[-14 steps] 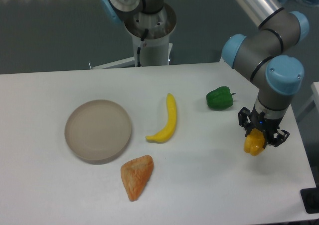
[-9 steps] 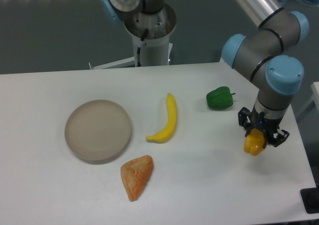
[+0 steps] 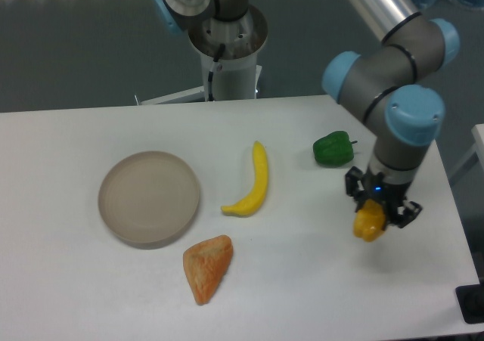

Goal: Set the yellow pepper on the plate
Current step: 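Carry the held yellow pepper across the table toward the grey plate, then lower the yellow pepper onto the grey plate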

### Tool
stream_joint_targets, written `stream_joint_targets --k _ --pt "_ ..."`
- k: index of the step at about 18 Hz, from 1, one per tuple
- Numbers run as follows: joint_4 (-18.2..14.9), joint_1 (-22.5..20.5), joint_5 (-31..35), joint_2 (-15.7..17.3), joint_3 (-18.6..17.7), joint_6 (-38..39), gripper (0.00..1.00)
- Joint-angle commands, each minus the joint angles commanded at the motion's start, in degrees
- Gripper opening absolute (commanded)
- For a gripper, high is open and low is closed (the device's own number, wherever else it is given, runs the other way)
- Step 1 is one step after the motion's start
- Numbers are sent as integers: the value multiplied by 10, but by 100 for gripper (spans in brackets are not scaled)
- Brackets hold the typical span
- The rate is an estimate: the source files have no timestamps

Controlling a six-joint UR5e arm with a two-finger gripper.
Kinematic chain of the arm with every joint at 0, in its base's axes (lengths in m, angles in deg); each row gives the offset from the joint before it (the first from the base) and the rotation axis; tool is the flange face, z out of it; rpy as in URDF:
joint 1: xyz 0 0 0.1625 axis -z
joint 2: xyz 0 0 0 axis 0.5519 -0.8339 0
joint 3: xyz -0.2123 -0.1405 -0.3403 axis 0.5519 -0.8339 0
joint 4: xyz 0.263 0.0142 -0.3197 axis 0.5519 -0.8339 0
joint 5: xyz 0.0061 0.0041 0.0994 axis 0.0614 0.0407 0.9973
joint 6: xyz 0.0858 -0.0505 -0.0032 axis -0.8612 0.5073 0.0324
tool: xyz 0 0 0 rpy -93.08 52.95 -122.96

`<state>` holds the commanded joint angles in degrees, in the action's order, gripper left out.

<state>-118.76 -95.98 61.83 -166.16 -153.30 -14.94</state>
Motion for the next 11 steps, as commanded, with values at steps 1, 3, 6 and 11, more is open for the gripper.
stream_joint_targets --k 1,3,6,11 --pt "0 11 -1 16 -19 1 19" --pt "1 37 -1 38 -48 7 19" --pt "0 91 1 74 -82 40 19" --pt "0 165 1 81 -97 108 20"
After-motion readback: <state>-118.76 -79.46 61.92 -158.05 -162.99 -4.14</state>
